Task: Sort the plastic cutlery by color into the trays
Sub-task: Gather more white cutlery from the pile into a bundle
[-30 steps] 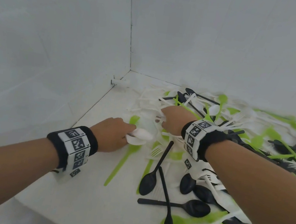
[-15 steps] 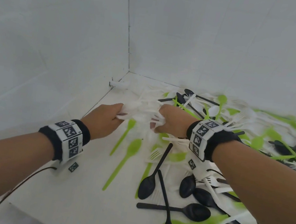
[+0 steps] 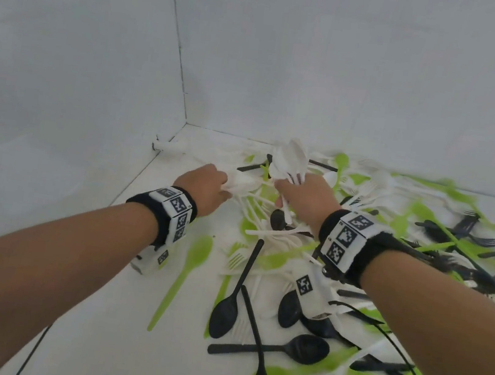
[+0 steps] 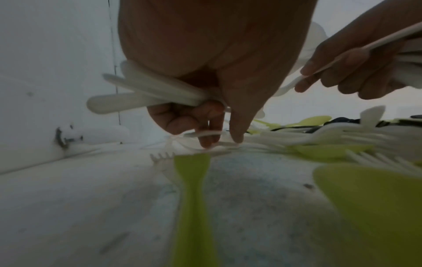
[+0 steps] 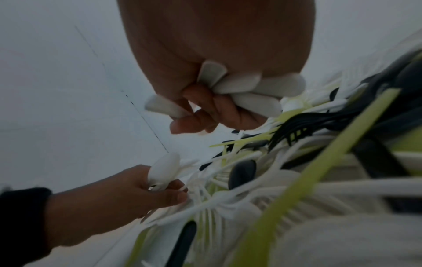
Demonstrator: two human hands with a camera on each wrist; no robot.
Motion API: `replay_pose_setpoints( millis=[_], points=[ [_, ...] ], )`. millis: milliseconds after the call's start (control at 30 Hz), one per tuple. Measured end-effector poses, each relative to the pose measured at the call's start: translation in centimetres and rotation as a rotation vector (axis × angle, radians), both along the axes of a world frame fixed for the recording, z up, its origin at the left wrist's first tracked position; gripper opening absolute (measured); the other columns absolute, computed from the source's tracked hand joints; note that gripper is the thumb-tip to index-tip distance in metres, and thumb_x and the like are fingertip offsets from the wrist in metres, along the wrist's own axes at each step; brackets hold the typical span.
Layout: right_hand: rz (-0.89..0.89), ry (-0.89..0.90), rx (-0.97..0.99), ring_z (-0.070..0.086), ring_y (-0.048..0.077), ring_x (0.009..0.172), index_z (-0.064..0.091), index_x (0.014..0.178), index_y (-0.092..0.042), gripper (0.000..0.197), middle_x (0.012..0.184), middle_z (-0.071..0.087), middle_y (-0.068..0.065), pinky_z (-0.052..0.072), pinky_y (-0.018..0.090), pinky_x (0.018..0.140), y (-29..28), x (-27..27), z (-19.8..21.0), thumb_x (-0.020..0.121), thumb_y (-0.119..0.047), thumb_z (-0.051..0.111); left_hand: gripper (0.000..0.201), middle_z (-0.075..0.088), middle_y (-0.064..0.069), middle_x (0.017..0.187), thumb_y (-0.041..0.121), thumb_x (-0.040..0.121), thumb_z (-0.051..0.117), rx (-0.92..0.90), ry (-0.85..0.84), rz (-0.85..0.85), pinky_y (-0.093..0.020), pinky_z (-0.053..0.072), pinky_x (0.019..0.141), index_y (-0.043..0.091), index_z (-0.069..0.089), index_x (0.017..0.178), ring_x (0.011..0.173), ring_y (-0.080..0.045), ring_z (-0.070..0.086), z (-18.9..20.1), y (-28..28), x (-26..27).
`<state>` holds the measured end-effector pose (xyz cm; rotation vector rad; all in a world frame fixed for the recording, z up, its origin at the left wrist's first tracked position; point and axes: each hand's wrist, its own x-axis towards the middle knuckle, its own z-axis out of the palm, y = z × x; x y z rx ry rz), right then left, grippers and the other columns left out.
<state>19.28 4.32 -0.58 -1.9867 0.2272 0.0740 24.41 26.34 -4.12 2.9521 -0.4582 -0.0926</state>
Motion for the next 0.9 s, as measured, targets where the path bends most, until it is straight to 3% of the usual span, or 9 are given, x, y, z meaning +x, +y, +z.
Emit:
replay_pose_setpoints(
  millis=[100,267,333,400,467,533,633,733,900],
  points=[
    [0.023,0.063,-0.036,0.051,0.004,0.04,0.057,0.093,-0.012,0.009,0.065,0.068,0.0,0.038,0.018,0.04,-0.4,-0.5,-0.6,0.091,-0.02,0.061,0.018,0.064,-0.01,0.113,0.035,0.1,0.057,-0.009,0.044,0.02,-0.035,0.046,0.081,0.017,0.054,0.097,0.097,-0.03,0.058,-0.1,-0.5,0.0],
    [0.001,0.038,-0.029,0.061,0.02,0.066,0.053,0.09,-0.019,0.011,0.079,0.067,0.005,0.046,0.029,0.058,-0.8,-0.5,-0.9,0.09,-0.024,0.063,0.036,0.05,0.002,0.076,0.039,0.101,0.057,-0.1,0.069,-0.006,-0.033,0.032,0.061,0.021,0.039,0.075,0.077,-0.025,0.052,1.3,-0.1,-1.6],
    [-0.016,0.018,0.01,0.065,0.021,0.067,0.057,0.101,-0.016,0.018,0.073,0.07,0.004,0.05,0.032,0.064,-1.1,-0.3,-1.0,0.089,-0.026,0.063,0.041,0.053,-0.002,0.074,0.046,0.1,0.055,-0.159,0.087,-0.008,-0.032,0.036,0.059,0.014,0.045,0.077,0.072,-0.024,0.053,2.0,0.3,-2.7],
    [-0.03,-0.003,0.051,0.062,0.018,0.066,0.056,0.112,-0.015,0.027,0.073,0.07,0.002,0.051,0.034,0.065,-1.6,-0.3,-1.1,0.088,-0.026,0.061,0.042,0.06,-0.004,0.077,0.048,0.099,0.055,-0.258,0.108,0.017,-0.034,0.044,0.066,0.009,0.052,0.082,0.073,-0.022,0.058,2.4,0.8,-3.9],
    [-0.056,-0.022,0.126,0.062,0.018,0.073,0.054,0.117,-0.019,0.029,0.084,0.068,0.005,0.052,0.035,0.069,-2.1,-0.6,-1.0,0.089,-0.023,0.059,0.039,0.065,0.001,0.071,0.044,0.099,0.055,-0.393,0.154,0.053,-0.034,0.046,0.066,0.008,0.054,0.084,0.065,-0.009,0.06,3.0,0.9,-5.2],
    [-0.113,-0.042,0.204,0.059,0.014,0.065,0.054,0.115,-0.022,0.023,0.081,0.067,0.004,0.048,0.031,0.061,-2.6,-1.0,-0.8,0.092,-0.02,0.057,0.034,0.068,0.008,0.065,0.036,0.102,0.054,-0.473,0.204,0.058,-0.029,0.042,0.064,0.01,0.058,0.081,0.058,0.002,0.054,3.9,0.4,-6.5],
    [-0.187,-0.017,0.261,0.05,0.01,0.049,0.055,0.122,-0.018,0.028,0.07,0.073,0.0,0.04,0.028,0.051,-3.5,-1.6,-0.8,0.095,-0.027,0.057,0.041,0.069,0.007,0.071,0.036,0.104,0.054,-0.613,0.25,0.033,-0.031,0.048,0.075,0.007,0.063,0.076,0.074,-0.008,0.059,4.6,-1.2,-7.6],
    [-0.21,-0.011,0.439,0.036,0.014,0.044,0.054,0.118,-0.016,0.021,0.075,0.075,0.006,0.032,0.023,0.042,-4.1,-2.7,-0.4,0.099,-0.024,0.054,0.037,0.069,-0.003,0.066,0.037,0.103,0.056,-0.772,0.315,0.045,-0.032,0.044,0.074,0.003,0.066,0.093,0.065,-0.007,0.055,4.8,-3.8,-8.1],
    [-0.27,-0.061,0.546,0.048,0.01,0.049,0.06,0.106,-0.015,0.01,0.079,0.053,0.004,0.037,0.022,0.042,-4.8,-5.0,-0.2,0.102,-0.023,0.056,0.022,0.065,0.0,0.061,0.033,0.101,0.06,-0.96,0.462,0.026,-0.027,0.041,0.065,0.011,0.062,0.103,0.057,-0.004,0.055,5.3,-9.9,-9.3]
  ],
)
